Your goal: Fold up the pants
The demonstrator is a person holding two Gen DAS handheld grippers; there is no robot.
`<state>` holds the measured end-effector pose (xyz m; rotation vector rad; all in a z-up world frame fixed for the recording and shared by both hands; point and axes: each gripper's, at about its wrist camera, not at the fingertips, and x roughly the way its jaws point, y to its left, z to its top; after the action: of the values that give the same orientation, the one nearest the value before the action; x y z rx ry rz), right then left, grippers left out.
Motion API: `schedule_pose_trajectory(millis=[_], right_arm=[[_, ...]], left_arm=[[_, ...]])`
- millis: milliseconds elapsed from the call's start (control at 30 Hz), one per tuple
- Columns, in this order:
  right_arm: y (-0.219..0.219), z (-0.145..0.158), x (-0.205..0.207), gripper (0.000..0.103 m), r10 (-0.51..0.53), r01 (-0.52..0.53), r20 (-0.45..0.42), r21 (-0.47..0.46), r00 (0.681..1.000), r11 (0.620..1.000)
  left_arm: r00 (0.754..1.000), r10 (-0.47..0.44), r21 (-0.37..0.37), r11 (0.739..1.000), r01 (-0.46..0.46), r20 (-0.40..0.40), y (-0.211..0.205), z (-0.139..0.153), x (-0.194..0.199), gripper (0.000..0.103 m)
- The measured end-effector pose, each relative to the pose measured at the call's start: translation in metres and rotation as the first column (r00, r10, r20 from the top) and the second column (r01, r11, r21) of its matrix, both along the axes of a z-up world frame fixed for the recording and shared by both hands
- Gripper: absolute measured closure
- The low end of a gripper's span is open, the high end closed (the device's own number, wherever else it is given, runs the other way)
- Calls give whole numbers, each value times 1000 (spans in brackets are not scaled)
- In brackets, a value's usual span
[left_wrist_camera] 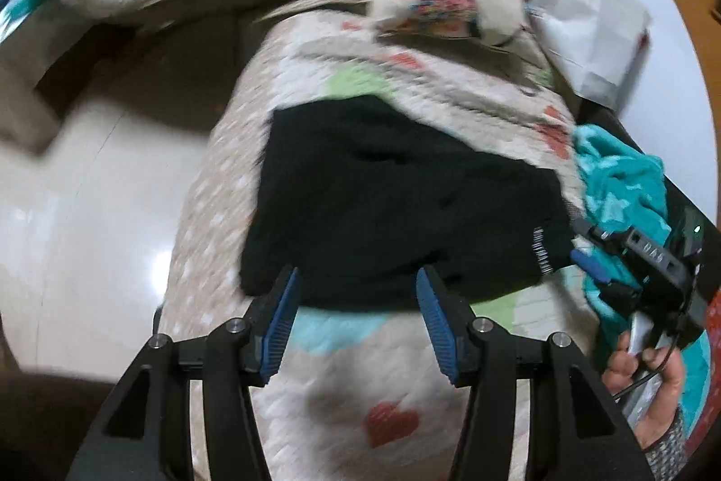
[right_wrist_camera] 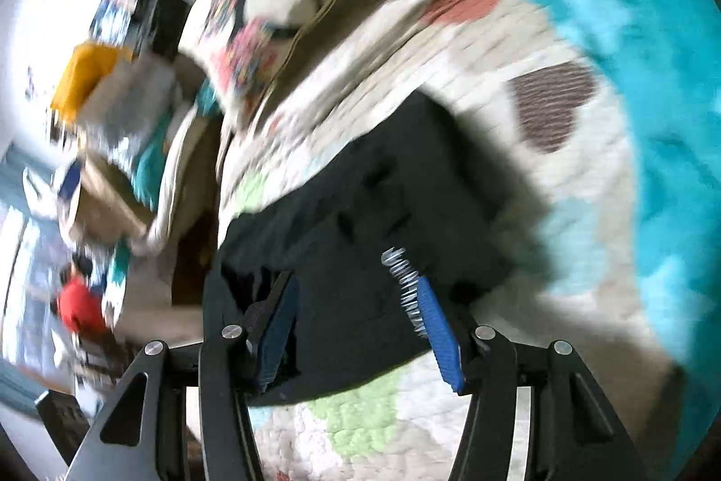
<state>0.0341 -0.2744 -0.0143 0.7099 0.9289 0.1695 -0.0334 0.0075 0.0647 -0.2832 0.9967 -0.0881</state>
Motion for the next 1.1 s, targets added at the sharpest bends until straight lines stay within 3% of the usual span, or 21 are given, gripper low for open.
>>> schedule_pose_trajectory(millis=[100, 267, 400, 533, 667, 733, 833, 867, 900, 967, 1000, 1033, 1100], right_arm=[[-16, 0, -7, 43, -68, 68, 6, 8, 998, 998], [-22, -12, -6, 43, -116, 116, -15, -12, 993, 993], [-17, -28, -4, 42, -115, 114, -39, -28, 993, 993], [-22, -42, -15, 42, -209, 207, -60, -38, 976, 978], [-22, -42, -12, 41, -217, 216, -18, -58, 976, 975], [-21, -47, -6, 41, -216, 216, 7, -58, 976, 975], [-19, -49, 7, 41, -206, 209, 57, -51, 977, 977], [-15, -48, 13, 41, -193, 197, 61, -58, 979, 979], [-12, -47, 17, 41, -176, 180, 66, -71, 982, 981], [-8, -45, 22, 51, -141, 145, 65, -76, 988, 986], [-6, -44, 24, 57, -121, 124, 53, -64, 991, 990], [-4, -43, 27, 71, -106, 108, 47, -59, 993, 992], [-1, -37, 29, 76, -82, 85, 47, -64, 996, 994]], left_arm=[[996, -87, 1, 996, 87, -1, -28, 13, 33, 50], [968, -249, 11, 968, 250, -33, -96, 17, 104, 50], [924, -377, 39, 924, 380, -70, -158, -3, 163, 50], [883, -447, -12, 893, 450, -144, -198, -36, 213, 50], [844, -506, -66, 862, 502, -179, -230, -63, 243, 50], [809, -555, -86, 831, 549, -195, -248, -75, 252, 50], [760, -607, -65, 790, 610, -234, -268, -87, 254, 50], [751, -613, -38, 780, 624, -247, -273, -89, 253, 50], [733, -632, 13, 755, 656, -253, -280, -88, 248, 50], [717, -647, 57, 731, 680, -260, -284, -85, 241, 66], [715, -650, 58, 728, 683, -256, -284, -83, 239, 67], [718, -656, 58, 728, 684, -233, -280, -76, 234, 71], [731, -650, 46, 740, 671, -207, -272, -66, 228, 74]])
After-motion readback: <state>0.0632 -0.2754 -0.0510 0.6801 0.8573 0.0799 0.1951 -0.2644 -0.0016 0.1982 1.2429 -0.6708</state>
